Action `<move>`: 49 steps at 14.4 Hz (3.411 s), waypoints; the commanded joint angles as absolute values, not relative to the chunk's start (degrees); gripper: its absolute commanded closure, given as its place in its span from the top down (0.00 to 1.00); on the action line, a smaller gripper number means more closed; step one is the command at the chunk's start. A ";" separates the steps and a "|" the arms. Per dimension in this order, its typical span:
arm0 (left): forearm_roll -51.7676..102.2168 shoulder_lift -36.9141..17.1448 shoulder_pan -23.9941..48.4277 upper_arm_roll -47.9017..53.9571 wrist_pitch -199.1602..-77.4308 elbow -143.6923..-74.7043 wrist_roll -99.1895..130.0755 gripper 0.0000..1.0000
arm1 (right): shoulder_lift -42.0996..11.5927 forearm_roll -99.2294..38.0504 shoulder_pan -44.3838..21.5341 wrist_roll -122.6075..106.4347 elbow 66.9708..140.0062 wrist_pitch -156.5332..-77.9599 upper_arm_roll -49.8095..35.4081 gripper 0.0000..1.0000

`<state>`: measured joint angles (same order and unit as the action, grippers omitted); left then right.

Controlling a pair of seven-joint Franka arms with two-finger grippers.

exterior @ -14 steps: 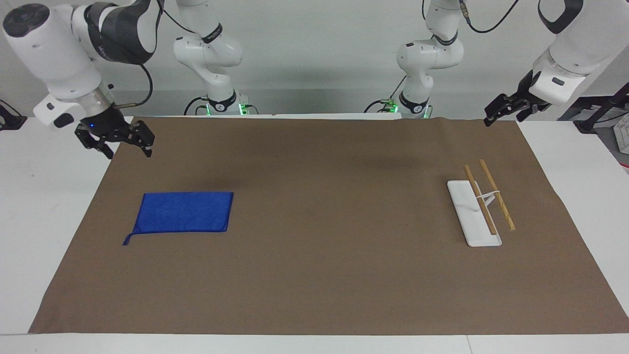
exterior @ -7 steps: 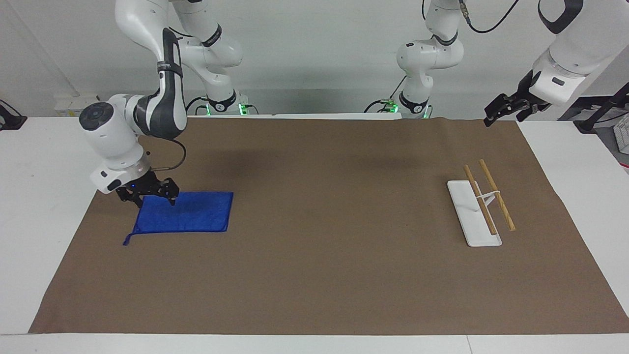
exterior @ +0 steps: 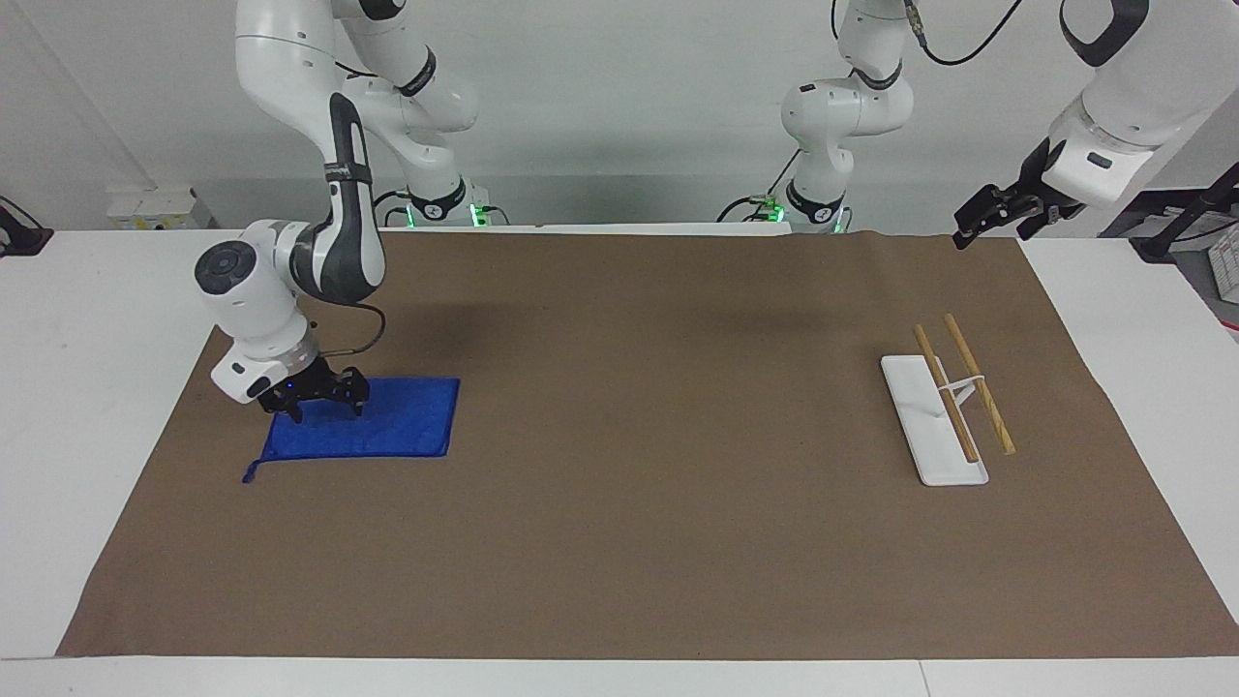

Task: Right arm passes towel to left arm to hang
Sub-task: 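Reach the right gripper down and grasp the blue towel's edge, then carry the towel with the right gripper toward the left gripper, then close the left gripper on the towel held by the right gripper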

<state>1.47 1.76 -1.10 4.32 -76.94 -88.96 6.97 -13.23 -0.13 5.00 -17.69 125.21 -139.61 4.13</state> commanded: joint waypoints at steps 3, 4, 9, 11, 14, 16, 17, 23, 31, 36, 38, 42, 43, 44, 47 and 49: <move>0.79 2.64 -1.23 4.31 -76.38 -89.38 6.86 1.00 | -12.74 0.18 6.15 -19.16 126.65 -140.63 3.52 0.58; 0.79 2.64 -1.23 4.31 -76.38 -89.38 6.86 1.00 | -12.74 0.18 6.15 -19.60 126.65 -140.54 3.52 0.37; 0.79 2.64 -1.32 4.31 -76.38 -89.38 6.86 1.00 | -12.48 0.09 6.24 -19.16 125.86 -139.66 2.90 0.00; 0.79 2.64 -1.32 4.31 -76.38 -89.38 6.86 1.00 | -11.78 0.00 6.94 -17.59 124.64 -136.87 1.68 0.00; 0.79 2.64 -1.23 4.31 -76.38 -89.38 6.86 1.00 | -10.20 0.00 7.03 -10.14 119.02 -124.85 -1.74 0.00; 0.79 2.64 -1.23 4.31 -76.38 -89.38 6.86 1.00 | -8.79 -0.52 6.94 0.47 113.32 -114.14 -6.04 0.00; 0.79 2.64 -1.32 4.31 -76.38 -89.38 6.86 1.00 | -8.44 -1.75 6.86 5.14 110.42 -110.08 -8.33 0.00; 0.88 3.08 -1.76 4.31 -76.62 -90.69 14.19 1.00 | -8.35 -15.44 6.50 40.27 99.95 -103.00 -22.82 0.00; 13.44 8.96 8.86 4.92 -100.17 -108.35 80.60 1.00 | -15.19 -18.63 4.13 85.22 94.05 -129.96 -43.31 0.00; 16.35 9.40 13.80 4.92 -111.53 -114.69 101.32 1.00 | -19.24 -18.54 3.96 97.46 93.95 -144.04 -51.14 0.00; 17.05 10.10 13.89 4.92 -111.18 -115.48 104.31 1.00 | -19.77 -18.46 4.04 98.43 93.87 -144.14 -52.55 0.00; 17.14 11.25 14.68 5.01 -114.76 -118.55 107.40 1.00 | -19.78 -18.46 3.96 98.44 93.96 -143.70 -52.56 0.00; 17.23 11.77 15.03 5.01 -115.83 -119.52 107.40 0.97 | -19.69 -18.46 3.96 98.44 93.96 -143.61 -52.56 0.00; 17.66 12.04 15.03 4.92 -116.45 -120.31 107.40 0.90 | -19.69 -18.46 3.96 98.44 93.96 -143.53 -52.56 0.00; 18.37 12.74 15.03 4.92 -118.56 -121.73 107.23 0.61 | -19.69 -18.37 3.96 98.35 93.96 -143.44 -52.56 0.00; 18.81 12.66 15.03 4.92 -118.65 -121.73 106.88 0.36 | -19.69 -18.37 3.96 98.35 93.96 -143.26 -52.65 0.00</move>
